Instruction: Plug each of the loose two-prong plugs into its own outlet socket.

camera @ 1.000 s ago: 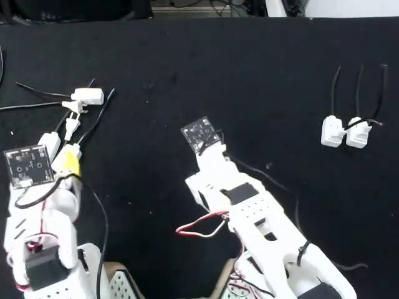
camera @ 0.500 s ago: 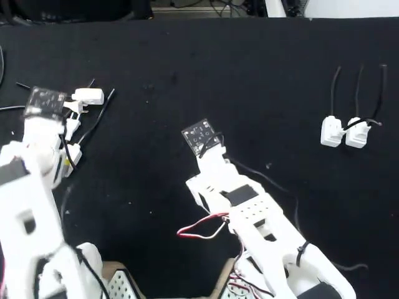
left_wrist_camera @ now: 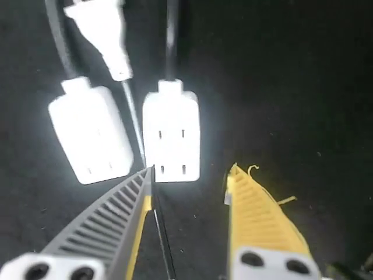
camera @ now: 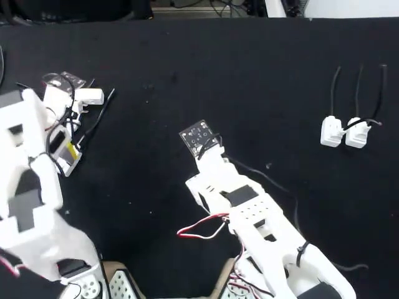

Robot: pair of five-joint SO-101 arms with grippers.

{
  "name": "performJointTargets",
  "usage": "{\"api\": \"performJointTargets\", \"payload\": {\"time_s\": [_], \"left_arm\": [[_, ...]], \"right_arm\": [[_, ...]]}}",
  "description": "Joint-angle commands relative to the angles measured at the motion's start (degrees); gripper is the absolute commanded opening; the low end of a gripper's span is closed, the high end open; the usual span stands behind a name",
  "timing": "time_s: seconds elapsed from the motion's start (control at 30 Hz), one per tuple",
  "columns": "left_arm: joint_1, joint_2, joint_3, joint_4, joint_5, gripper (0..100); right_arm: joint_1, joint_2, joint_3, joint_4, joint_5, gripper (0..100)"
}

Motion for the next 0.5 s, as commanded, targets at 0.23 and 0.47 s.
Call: {"api": "performJointTargets", "payload": {"time_s": [0.23,0.47], "left_arm": [[-0.66,21.80,-28.35,12.22,-1.49,21],[-0.40,28.57,-30.46,12.31,-0.97,21]], "right_arm": [[-0.53,-1.45,0.04,-1.49,0.35,15.9],[-0.53,-1.45,0.04,-1.49,0.35,15.9]]}}
